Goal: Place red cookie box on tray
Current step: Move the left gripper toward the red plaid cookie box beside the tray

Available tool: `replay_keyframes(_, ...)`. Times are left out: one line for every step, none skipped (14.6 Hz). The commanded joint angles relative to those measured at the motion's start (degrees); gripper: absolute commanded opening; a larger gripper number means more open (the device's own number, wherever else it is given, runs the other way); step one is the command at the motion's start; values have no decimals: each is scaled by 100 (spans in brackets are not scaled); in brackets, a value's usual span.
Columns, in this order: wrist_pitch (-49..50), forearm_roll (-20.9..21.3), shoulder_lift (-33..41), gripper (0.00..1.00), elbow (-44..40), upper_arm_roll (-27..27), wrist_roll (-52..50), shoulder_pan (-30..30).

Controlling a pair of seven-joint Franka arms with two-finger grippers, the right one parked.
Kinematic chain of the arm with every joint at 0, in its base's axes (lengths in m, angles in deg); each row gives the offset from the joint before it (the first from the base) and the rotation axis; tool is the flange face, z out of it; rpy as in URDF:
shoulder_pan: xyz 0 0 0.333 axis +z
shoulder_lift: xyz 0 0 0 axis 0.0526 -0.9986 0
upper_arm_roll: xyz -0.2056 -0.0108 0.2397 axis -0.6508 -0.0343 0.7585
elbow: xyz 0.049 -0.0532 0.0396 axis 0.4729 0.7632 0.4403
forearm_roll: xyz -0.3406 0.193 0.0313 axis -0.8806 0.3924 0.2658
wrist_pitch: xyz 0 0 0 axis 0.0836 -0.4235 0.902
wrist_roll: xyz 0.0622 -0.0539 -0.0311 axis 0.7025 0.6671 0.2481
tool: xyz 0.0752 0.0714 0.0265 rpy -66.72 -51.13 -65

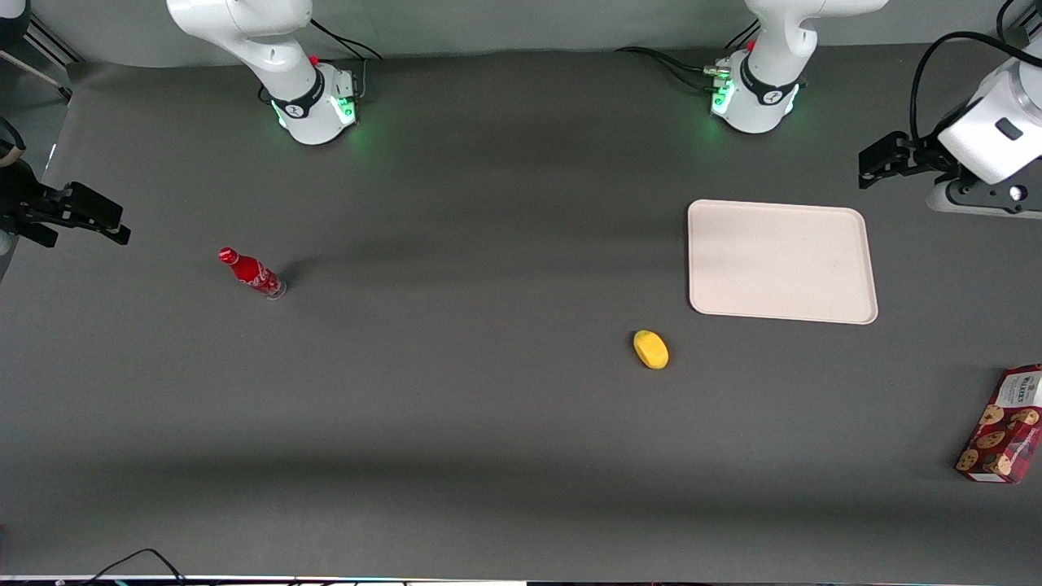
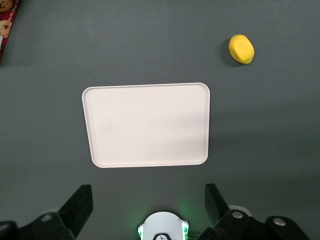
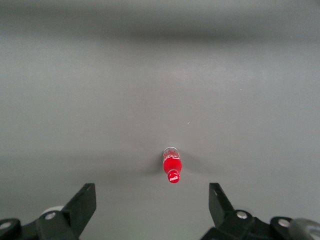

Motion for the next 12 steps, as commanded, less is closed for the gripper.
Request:
replay_keyframes(-148,99,145,100,188,58,-54,-129)
replay_keyframes(-157,108,136,100,180,58,-54,-129)
replay_keyframes(-183,108,119,100,162,58,-54,-137)
replay_keyframes(-227,108,119,100,171,58,-54,-137)
replay_keyframes(-271,108,101,100,171,58,-54,-129)
replay_keyframes(-271,108,92,100,162,58,-54,-129)
replay_keyframes(-280,99,84,100,162,49,-45,-103)
replay_keyframes(-297,90,75,100,145,41,-45,-85)
replay_keyframes(-298,81,40,100,118,49,-45,-85)
replay_keyframes(-306,81,14,100,101,41,-45,-93)
replay_keyframes(-306,90,-13,100,66,40,-45,-93)
replay_keyframes(-298,90,-48,100,4,40,-45,-76)
